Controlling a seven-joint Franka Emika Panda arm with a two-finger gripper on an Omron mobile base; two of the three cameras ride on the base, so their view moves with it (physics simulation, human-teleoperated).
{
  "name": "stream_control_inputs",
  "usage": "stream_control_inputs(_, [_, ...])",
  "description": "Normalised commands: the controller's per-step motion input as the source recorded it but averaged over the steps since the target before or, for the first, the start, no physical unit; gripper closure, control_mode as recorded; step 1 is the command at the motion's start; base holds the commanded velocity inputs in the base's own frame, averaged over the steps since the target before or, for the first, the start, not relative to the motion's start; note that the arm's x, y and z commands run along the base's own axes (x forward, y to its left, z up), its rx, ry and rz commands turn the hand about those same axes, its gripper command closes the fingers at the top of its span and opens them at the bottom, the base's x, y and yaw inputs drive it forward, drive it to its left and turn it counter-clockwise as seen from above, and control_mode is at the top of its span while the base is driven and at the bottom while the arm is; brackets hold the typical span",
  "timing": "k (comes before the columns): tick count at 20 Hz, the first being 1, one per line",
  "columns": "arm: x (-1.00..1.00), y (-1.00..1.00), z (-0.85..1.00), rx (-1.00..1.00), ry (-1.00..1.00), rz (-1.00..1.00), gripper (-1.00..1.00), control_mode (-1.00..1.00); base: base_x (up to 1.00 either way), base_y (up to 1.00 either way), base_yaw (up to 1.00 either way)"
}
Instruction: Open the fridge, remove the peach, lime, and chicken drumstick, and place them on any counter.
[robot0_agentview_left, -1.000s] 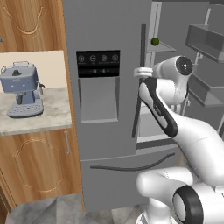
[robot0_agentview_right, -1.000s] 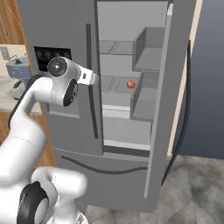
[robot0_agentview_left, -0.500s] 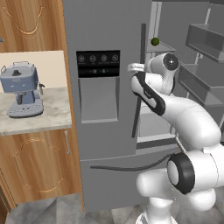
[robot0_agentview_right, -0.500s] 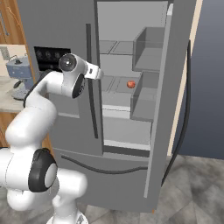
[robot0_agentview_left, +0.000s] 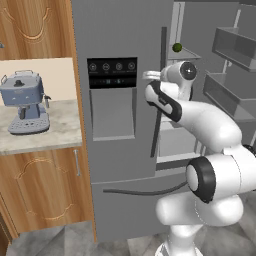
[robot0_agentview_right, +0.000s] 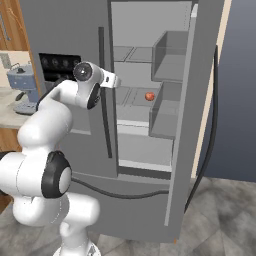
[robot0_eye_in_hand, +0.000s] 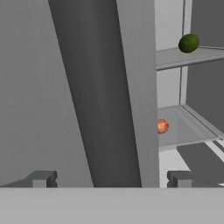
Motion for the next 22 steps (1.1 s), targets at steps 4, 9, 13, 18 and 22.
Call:
stream_control_inputs(4, [0.41, 0.01, -0.1, 0.0, 0.0, 0.0, 1.0, -1.0, 0.0, 0.0, 0.0])
stream_control_inputs(9, [0.0, 0.0, 0.0, 0.0, 0.0, 0.0, 1.0, -1.0, 0.0, 0.0, 0.0])
stream_control_inputs(13, [-0.12, 0.0, 0.0, 0.0, 0.0, 0.0, 1.0, -1.0, 0.0, 0.0, 0.0])
stream_control_inputs(18, [-1.0, 0.0, 0.0, 0.0, 0.0, -0.01, 1.0, -1.0, 0.0, 0.0, 0.0])
stream_control_inputs(22, [-1.0, 0.0, 0.0, 0.0, 0.0, -0.04, 1.0, -1.0, 0.0, 0.0, 0.0])
